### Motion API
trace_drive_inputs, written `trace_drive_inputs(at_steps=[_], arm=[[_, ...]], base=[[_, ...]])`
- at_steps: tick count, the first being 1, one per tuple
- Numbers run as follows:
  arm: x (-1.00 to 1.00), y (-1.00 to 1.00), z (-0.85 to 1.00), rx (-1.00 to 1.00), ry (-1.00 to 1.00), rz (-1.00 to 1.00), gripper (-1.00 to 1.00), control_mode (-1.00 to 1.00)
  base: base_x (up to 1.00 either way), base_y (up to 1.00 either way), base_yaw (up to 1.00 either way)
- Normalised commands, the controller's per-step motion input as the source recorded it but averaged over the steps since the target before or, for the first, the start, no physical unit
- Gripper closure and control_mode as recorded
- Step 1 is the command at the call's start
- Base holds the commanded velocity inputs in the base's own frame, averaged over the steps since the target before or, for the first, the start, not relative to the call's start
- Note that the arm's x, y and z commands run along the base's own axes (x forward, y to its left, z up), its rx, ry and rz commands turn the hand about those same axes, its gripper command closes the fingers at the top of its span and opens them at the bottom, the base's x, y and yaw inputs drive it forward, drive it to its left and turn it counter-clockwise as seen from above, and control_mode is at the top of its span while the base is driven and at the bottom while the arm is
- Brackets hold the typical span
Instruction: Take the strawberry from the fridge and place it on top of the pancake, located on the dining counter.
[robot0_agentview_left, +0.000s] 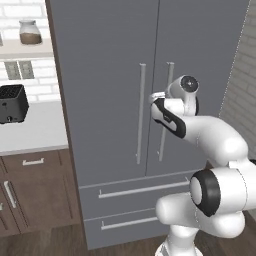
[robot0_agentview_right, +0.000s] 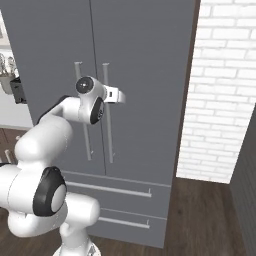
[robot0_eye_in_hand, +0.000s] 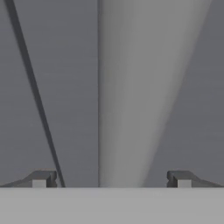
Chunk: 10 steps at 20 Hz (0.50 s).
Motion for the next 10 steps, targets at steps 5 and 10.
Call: trace_drive_inputs(at_steps=[5, 10], arm=[[0.05, 0.0, 0.0, 0.0, 0.0, 0.0, 1.0, -1.0], [0.03, 0.0, 0.0, 0.0, 0.0, 0.0, 1.0, -1.0]], base=[[0.0, 0.0, 0.0], [0.0, 0.0, 0.0]])
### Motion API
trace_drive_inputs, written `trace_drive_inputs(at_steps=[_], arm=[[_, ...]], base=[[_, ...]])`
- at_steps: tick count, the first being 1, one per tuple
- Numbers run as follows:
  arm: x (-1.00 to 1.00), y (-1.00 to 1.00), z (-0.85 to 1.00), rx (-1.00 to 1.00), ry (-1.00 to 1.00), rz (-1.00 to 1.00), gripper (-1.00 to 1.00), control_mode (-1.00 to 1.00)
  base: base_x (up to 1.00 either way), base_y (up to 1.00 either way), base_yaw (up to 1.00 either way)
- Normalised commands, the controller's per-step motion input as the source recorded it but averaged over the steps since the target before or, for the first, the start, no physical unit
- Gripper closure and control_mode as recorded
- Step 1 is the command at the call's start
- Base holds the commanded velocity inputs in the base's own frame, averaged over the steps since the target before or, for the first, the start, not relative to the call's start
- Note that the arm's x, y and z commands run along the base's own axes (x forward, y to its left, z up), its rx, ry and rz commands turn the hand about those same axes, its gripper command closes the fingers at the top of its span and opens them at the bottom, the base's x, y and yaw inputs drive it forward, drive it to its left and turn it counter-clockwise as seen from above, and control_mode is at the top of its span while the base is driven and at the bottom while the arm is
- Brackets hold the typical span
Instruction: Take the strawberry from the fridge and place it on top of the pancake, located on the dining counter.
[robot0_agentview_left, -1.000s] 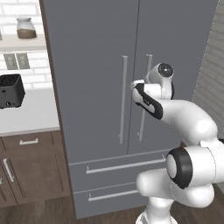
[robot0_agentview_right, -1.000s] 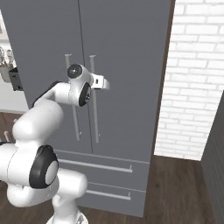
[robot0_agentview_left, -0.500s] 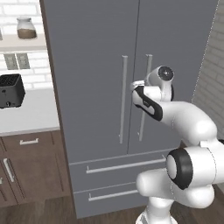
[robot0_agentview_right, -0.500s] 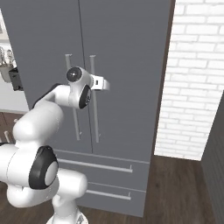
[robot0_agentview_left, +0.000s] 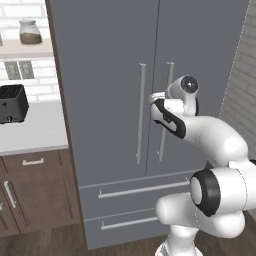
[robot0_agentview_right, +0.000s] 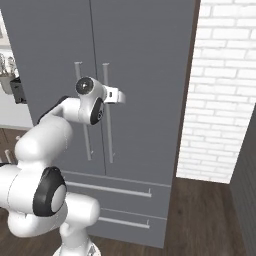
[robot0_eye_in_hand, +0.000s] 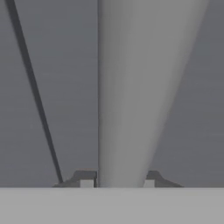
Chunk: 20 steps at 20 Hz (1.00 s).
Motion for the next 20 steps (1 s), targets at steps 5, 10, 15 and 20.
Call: trace_drive_inputs(at_steps=[5, 10, 15, 20], arm=[[0.0, -0.11, 0.0, 0.0, 0.0, 0.0, 1.0, -1.0], [-0.43, -0.41, -0.01, 0.03, 0.01, 0.0, 1.0, -1.0], [-0.9, -0.59, -0.06, 0.04, 0.0, 0.0, 1.0, -1.0], [-1.0, -0.77, -0.12, 0.03, 0.0, 0.0, 1.0, -1.0]], base=[[0.0, 0.0, 0.0], [0.0, 0.0, 0.0], [0.0, 0.0, 0.0], [0.0, 0.0, 0.0]])
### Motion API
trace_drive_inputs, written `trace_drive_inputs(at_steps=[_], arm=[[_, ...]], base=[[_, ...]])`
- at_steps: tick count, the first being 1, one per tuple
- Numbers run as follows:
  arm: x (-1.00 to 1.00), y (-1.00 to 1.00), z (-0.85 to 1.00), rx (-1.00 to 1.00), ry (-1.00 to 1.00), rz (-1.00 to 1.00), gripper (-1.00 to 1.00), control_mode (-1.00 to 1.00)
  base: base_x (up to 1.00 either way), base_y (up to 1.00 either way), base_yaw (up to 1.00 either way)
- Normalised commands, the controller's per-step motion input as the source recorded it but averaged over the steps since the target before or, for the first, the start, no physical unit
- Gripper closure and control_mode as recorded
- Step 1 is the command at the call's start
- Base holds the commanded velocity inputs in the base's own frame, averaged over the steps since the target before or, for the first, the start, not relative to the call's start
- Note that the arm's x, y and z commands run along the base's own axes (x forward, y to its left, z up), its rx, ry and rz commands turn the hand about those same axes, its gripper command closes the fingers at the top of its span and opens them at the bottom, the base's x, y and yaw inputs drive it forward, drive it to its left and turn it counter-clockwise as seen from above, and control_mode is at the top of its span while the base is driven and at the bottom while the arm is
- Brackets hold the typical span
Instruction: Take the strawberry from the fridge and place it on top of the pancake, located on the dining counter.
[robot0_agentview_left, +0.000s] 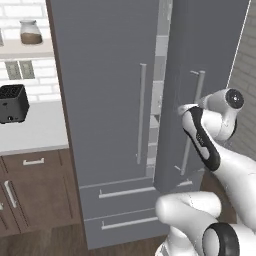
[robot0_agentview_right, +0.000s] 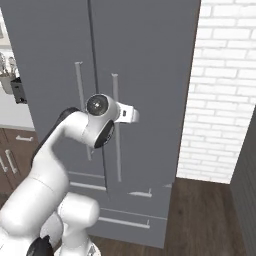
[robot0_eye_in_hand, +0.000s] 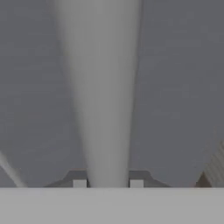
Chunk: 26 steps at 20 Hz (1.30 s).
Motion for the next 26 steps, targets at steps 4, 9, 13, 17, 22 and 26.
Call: trace_drive_inputs(at_steps=[4, 9, 13, 17, 22, 26], arm=[[-0.87, -0.95, -0.09, 0.0, 0.0, 0.0, 1.0, -1.0], [-0.48, -0.54, 0.0, 0.0, 0.04, -0.02, -1.0, -1.0], [-0.56, -0.13, 0.18, -0.02, 0.05, -0.09, -1.0, -1.0], [-1.0, -0.09, 0.36, -0.04, -0.01, -0.15, -1.0, -1.0], [-0.88, 0.27, 0.51, -0.21, 0.0, -0.15, -1.0, -1.0], [-0.21, 0.87, 0.32, -0.45, 0.11, -0.08, -1.0, -1.0]], base=[[0.0, 0.0, 0.0], [0.0, 0.0, 0.0], [0.0, 0.0, 0.0], [0.0, 0.0, 0.0], [0.0, 0.0, 0.0], [0.0, 0.0, 0.0]])
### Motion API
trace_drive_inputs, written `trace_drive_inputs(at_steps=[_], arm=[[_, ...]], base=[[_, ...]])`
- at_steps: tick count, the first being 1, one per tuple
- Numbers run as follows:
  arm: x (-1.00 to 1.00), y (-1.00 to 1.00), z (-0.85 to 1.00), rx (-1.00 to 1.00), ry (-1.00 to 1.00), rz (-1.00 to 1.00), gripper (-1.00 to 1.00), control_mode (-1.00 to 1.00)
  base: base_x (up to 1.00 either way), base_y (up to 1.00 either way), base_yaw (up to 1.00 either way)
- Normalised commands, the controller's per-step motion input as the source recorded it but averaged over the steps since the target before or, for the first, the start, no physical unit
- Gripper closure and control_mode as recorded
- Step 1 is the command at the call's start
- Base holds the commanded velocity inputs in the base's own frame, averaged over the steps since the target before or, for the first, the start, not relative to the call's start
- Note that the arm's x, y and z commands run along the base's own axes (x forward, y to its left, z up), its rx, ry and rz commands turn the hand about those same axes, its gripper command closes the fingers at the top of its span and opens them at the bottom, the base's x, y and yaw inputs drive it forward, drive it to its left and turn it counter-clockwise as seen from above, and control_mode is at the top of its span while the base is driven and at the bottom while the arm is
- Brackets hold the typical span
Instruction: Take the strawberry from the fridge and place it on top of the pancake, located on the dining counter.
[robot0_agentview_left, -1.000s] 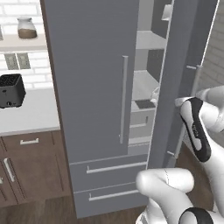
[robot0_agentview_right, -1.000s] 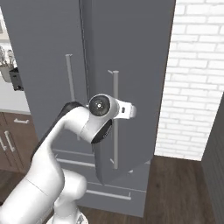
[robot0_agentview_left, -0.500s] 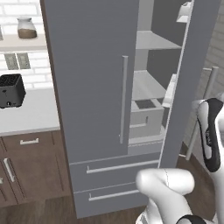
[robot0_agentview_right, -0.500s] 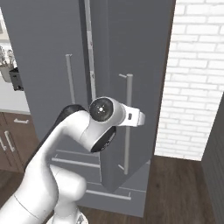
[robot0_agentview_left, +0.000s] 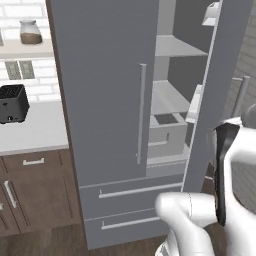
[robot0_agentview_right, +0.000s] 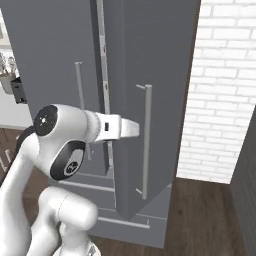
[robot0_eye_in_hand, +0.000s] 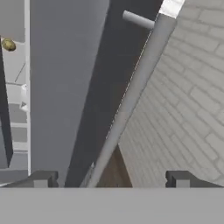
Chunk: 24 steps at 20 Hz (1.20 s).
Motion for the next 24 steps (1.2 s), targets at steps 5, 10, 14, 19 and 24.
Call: trace_drive_inputs(at_steps=[5, 10, 14, 19, 24], arm=[[-0.18, 0.98, 0.23, -0.44, 0.17, -0.07, -1.0, -1.0], [0.02, 0.87, 0.15, -0.38, 0.29, -0.04, -1.0, -1.0], [0.53, 0.34, 0.0, -0.28, 0.46, 0.0, -1.0, -1.0], [0.64, 0.05, -0.14, -0.11, 0.43, 0.0, -1.0, -1.0], [0.73, 0.0, -0.55, -0.03, 0.12, -0.02, -1.0, -1.0]], base=[[0.0, 0.0, 0.0], [0.0, 0.0, 0.0], [0.0, 0.0, 0.0], [0.0, 0.0, 0.0], [0.0, 0.0, 0.0]])
